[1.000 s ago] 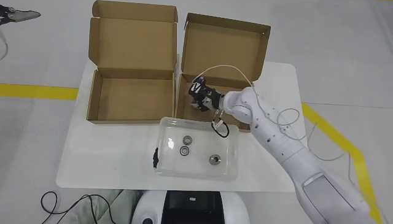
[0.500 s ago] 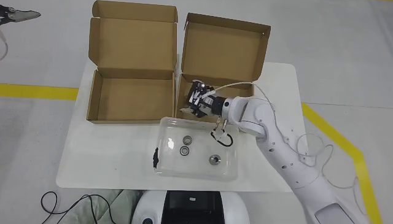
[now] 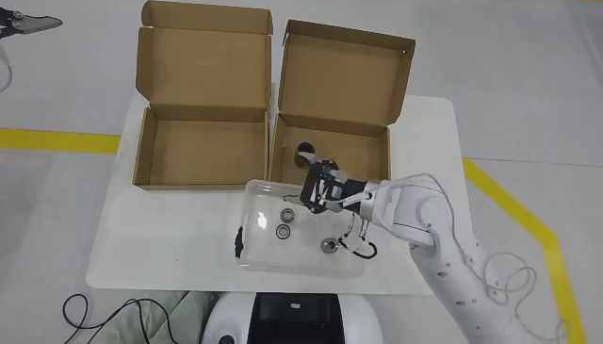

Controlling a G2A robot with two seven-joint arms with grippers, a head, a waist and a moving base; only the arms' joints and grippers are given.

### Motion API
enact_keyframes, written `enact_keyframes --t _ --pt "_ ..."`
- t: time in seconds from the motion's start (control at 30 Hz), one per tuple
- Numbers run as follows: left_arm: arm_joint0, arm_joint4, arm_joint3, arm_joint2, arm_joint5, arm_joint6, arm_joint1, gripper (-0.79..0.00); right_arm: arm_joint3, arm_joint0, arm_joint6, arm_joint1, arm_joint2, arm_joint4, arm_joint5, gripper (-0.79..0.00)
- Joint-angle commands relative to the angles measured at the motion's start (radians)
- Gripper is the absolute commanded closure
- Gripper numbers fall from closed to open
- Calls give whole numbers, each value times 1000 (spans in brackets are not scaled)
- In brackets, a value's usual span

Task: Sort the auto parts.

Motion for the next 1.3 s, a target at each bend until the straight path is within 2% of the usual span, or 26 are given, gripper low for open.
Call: enact_keyframes --t 0.0,0.33,0.6,0.8,0.97,1.27 --pt "0 0 0 0 0 0 0 -785 -13 -24 -5 5 5 -12 -12 -533" --pt "0 0 0 0 0 0 0 -785 -49 -157 24 31 15 -79 -11 -551" --pt "0 0 0 0 0 0 0 -785 -57 -249 45 51 46 -107 1 -486" --pt "0 0 0 0 0 0 0 -785 -52 -274 113 60 50 -101 19 -499" --pt "0 0 0 0 0 0 0 -785 -44 -274 187 64 41 -69 27 -545" --pt "0 0 0 0 0 0 0 -785 -9 -265 283 68 17 -4 62 -545"
